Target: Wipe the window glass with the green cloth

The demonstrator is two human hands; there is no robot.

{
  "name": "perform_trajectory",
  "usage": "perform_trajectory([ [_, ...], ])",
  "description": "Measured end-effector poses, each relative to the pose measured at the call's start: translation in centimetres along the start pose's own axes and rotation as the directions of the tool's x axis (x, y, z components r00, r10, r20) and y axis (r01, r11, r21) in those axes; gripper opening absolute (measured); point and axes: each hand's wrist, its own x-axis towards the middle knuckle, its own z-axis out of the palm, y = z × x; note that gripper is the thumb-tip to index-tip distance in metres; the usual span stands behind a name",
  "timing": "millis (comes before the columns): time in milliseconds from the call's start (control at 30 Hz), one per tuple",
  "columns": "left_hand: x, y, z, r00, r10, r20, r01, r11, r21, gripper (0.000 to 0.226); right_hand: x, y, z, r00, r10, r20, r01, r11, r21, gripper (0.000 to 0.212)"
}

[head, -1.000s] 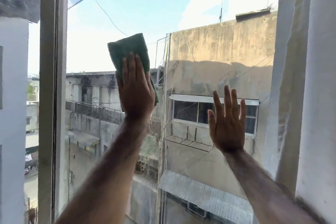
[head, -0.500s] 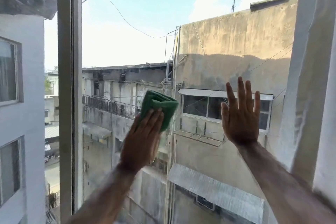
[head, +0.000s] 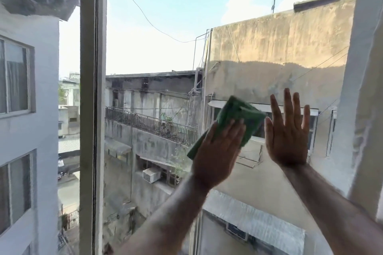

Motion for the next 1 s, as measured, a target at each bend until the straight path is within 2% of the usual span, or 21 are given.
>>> perform_trajectory([
  [67,-5.6,-0.1,0.8,0.993,0.060,0.106,-0.064,0.997,0.031,0.062,-0.1,-0.2,0.0,1.000,-0.002,-0.014,0.002,1.000,-0.003,0.058],
  [167,-11.7,-3.5,0.0,0.990,0.008,0.140,-0.017,0.998,0.060,0.061,0.0,-0.2,0.0,1.000,0.009,-0.012,-0.009,1.000,0.004,0.058],
  [233,-13.8,-7.3,-1.6,0.989,-0.073,0.127,0.066,0.996,0.059,0.059,-0.1,-0.2,0.0,1.000,0.009,-0.001,-0.009,1.000,0.003,0.058],
  [300,-12.9,-11.6,-3.0,0.966,-0.247,0.080,0.244,0.969,0.038,0.058,-0.2,-0.2,0.2,1.000,0.009,0.007,-0.009,1.000,0.011,0.058],
  [367,-9.2,-14.9,-4.1,0.893,-0.450,-0.010,0.451,0.893,0.016,0.061,-0.1,0.0,0.4,1.000,0.011,0.014,-0.011,1.000,0.013,0.058],
  [433,-3.9,-16.7,-4.7,0.795,-0.595,-0.119,0.599,0.801,-0.008,0.061,-0.2,0.0,0.5,1.000,0.017,0.011,-0.017,1.000,0.009,0.058],
  [500,2.1,-16.7,-4.8,0.693,-0.694,-0.196,0.698,0.714,-0.054,0.060,-0.2,0.0,0.6,1.000,0.015,0.001,-0.015,1.000,0.005,0.058],
  [533,4.9,-16.0,-4.8,0.659,-0.723,-0.206,0.727,0.683,-0.067,0.059,-0.2,0.0,0.6,1.000,0.014,-0.003,-0.014,1.000,0.002,0.059],
  [567,7.3,-14.6,-4.6,0.655,-0.727,-0.207,0.732,0.679,-0.066,0.059,-0.2,0.1,0.7,1.000,0.014,-0.004,-0.014,1.000,-0.003,0.059],
  [600,9.1,-12.9,-4.2,0.689,-0.694,-0.208,0.699,0.713,-0.061,0.058,-0.2,0.2,0.7,1.000,0.013,-0.001,-0.013,1.000,-0.006,0.059],
  [633,10.3,-10.8,-3.6,0.753,-0.623,-0.211,0.627,0.777,-0.055,0.057,-0.3,0.2,0.6,1.000,0.011,0.000,-0.011,1.000,-0.006,0.059],
  [700,10.6,-6.3,-1.9,0.888,-0.415,-0.196,0.414,0.909,-0.050,0.055,-0.3,0.2,0.6,1.000,0.001,0.002,-0.001,1.000,-0.013,0.059],
  [767,8.1,-2.7,-0.4,0.967,-0.218,-0.131,0.213,0.976,-0.057,0.056,-0.1,0.3,0.6,1.000,0.001,0.003,-0.001,1.000,-0.016,0.059],
  [833,3.4,-0.9,0.4,0.997,-0.075,-0.034,0.074,0.997,-0.035,0.059,-0.1,0.2,0.5,1.000,0.006,0.000,-0.006,1.000,-0.010,0.059],
  [900,-2.3,-1.0,0.5,0.997,0.008,0.072,-0.007,1.000,-0.010,0.062,-0.1,0.1,0.4,1.000,0.009,0.000,-0.009,1.000,-0.015,0.059],
  [933,-5.1,-1.9,0.2,0.995,0.008,0.099,-0.008,1.000,-0.004,0.062,0.0,0.1,0.3,1.000,0.012,0.000,-0.012,1.000,-0.013,0.059],
  [1000,-9.0,-5.4,-1.0,0.993,-0.088,0.082,0.089,0.996,-0.011,0.058,0.0,-0.1,0.2,1.000,0.022,0.007,-0.022,1.000,-0.002,0.058],
])
